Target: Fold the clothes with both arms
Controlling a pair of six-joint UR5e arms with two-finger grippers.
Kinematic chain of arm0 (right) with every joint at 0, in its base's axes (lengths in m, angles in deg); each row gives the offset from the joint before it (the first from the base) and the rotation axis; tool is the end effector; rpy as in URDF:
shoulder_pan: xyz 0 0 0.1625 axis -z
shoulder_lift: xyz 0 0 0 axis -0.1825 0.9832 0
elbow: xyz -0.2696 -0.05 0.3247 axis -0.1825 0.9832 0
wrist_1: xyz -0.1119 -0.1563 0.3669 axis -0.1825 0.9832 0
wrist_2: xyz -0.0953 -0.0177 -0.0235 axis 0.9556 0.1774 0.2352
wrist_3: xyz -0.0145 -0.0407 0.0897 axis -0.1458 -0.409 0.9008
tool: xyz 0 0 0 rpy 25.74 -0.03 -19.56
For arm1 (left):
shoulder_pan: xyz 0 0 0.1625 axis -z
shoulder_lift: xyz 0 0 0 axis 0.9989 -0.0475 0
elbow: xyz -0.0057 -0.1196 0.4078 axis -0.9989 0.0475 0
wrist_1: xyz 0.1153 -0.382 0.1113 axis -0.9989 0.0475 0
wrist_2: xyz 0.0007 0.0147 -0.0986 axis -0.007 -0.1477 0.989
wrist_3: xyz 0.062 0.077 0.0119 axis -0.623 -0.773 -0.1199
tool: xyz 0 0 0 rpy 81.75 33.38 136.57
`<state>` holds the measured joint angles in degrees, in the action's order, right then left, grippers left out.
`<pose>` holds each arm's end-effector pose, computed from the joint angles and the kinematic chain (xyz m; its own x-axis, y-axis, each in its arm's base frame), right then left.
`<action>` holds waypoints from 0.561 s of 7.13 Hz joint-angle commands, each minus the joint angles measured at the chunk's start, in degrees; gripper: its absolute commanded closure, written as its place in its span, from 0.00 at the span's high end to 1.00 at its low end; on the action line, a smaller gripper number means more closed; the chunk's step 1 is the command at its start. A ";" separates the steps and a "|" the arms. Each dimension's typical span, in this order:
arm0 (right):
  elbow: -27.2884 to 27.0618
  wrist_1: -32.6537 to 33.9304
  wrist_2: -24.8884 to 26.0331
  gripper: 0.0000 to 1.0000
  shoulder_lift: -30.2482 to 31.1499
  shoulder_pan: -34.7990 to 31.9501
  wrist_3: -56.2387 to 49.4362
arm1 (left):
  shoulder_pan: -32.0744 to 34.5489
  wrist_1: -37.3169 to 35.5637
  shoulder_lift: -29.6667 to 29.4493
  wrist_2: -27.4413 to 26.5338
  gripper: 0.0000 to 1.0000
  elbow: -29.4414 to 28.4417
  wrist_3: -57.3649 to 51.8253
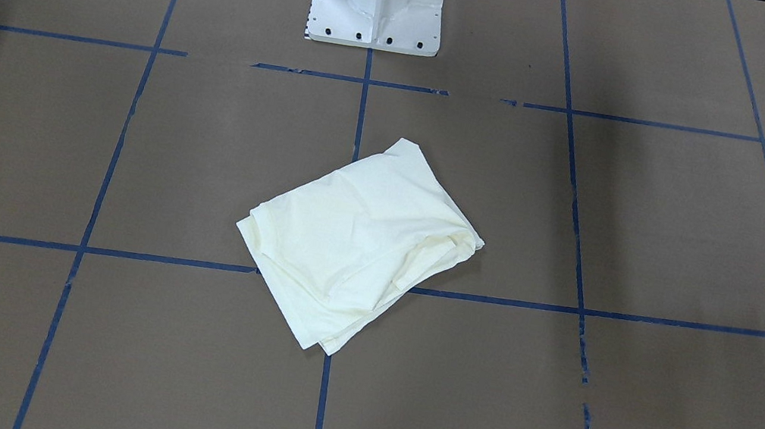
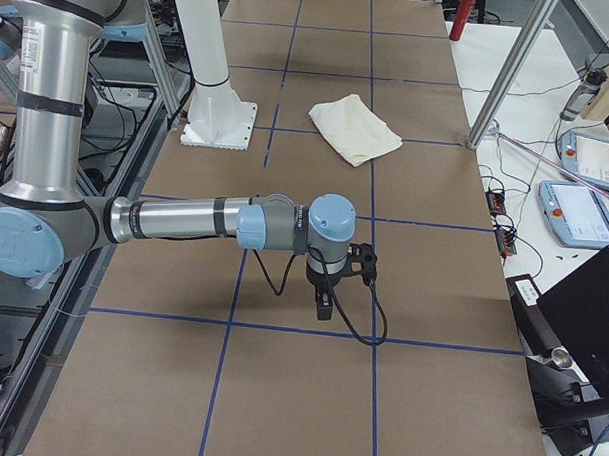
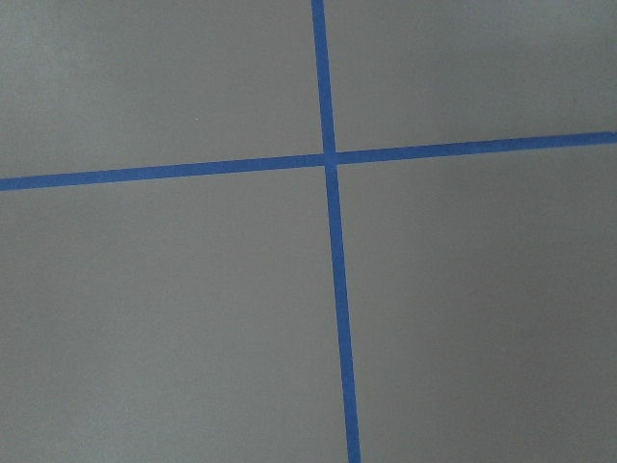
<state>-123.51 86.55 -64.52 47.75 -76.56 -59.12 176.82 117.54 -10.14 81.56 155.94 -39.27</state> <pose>0.0436 -0.4397 0.6082 0.7330 -0.1029 0.6724 0.0746 0.9947 0.0709 -0.0584 -0.4518 0.6278 0.6975 0.0801 -0.7121 -0.0154 0.9952 0.0968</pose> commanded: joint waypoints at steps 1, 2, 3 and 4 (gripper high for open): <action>0.92 0.06 0.10 1.00 -0.10 -0.11 3.86 | -0.07 0.00 0.01 -0.20 1.00 -0.10 0.00; 2.40 0.06 -0.07 1.00 -0.18 -0.11 4.04 | 0.01 0.00 0.01 -0.20 1.00 -0.01 0.00; 3.03 0.06 -0.07 1.00 -0.19 -0.20 3.96 | 0.01 0.00 0.01 -0.20 1.00 -0.01 0.00; 3.03 0.06 -0.07 1.00 -0.01 -0.20 3.96 | 0.01 0.00 0.01 -0.20 1.00 -0.01 0.09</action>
<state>-120.93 86.61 -64.57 47.61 -76.72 -55.25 176.82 117.54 -10.13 81.37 155.92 -39.25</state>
